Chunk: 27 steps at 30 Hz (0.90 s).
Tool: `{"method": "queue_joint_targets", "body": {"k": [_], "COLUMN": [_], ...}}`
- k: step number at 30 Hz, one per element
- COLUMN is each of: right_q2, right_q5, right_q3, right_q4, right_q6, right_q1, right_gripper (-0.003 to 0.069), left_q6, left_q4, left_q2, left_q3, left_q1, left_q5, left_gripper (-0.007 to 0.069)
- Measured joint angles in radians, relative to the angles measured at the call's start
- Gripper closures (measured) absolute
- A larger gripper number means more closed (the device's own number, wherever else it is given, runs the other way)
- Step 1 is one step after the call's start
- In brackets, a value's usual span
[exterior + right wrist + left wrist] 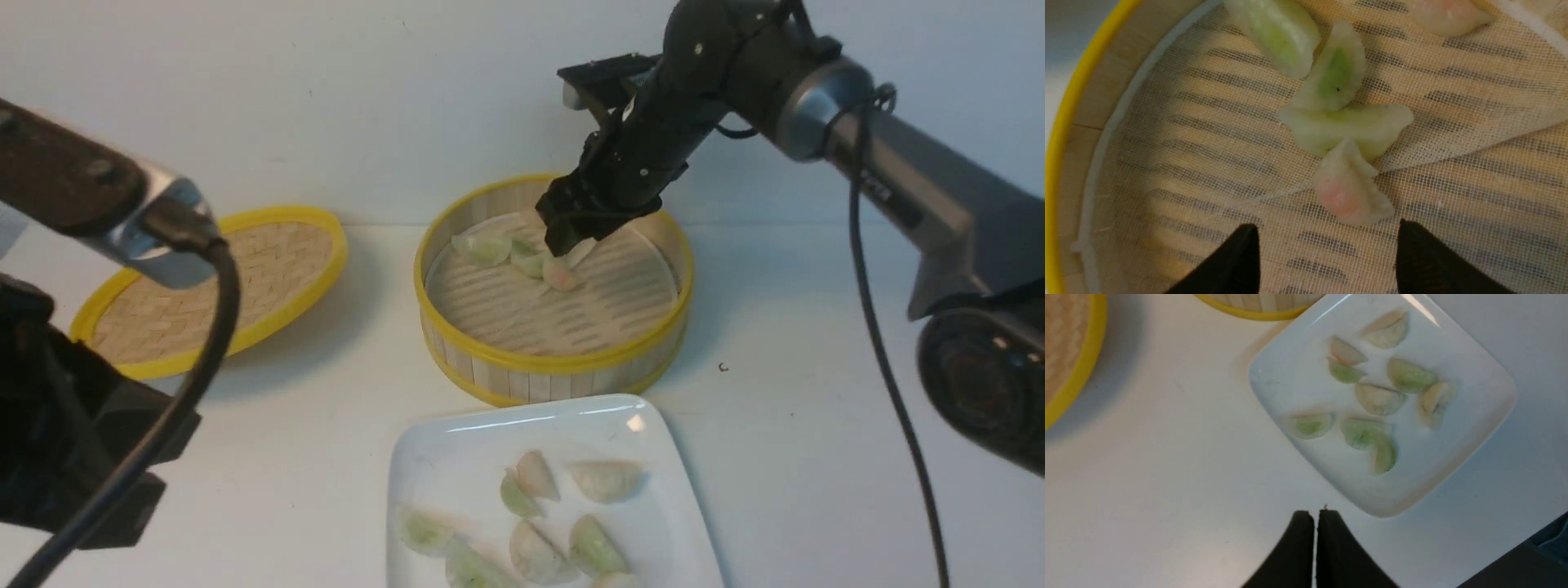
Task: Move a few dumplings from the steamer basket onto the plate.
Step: Use the right arm to grab a dumpling from inside the steamer
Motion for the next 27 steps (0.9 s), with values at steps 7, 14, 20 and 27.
{"method": "queue_joint_targets", "body": {"k": [7,14,20,27], "right_q2": [0.091,0.113,0.111,0.048], "right_q5": [-0.021,-0.079,-0.074,-0.002], "right_q3": [-0.019,-0.022,-0.031,-0.062], "right_q4": [-0.056,-0.046,-0.041,-0.046], "right_q6": [-0.002,-0.022,-0.031,0.03], "right_q1": [0.013,0.025,0.019,0.013], "right_gripper": [0.0216,0.0341,0.0497,0.0496], "left_q6": [-0.093,-0.128,-0.131,-0.134], "left_q4": [0.154,0.209,0.211,0.211], "left_q2": [-0.051,-0.054,-0.054,-0.054], "left_q3": [0.0,0.0,0.0,0.0], "left_q1": [0.0,0.0,0.0,0.0], "left_q5": [0.029,0.029,0.029,0.03], "left_gripper": [0.0631,0.0631,0.0631,0.0631]}}
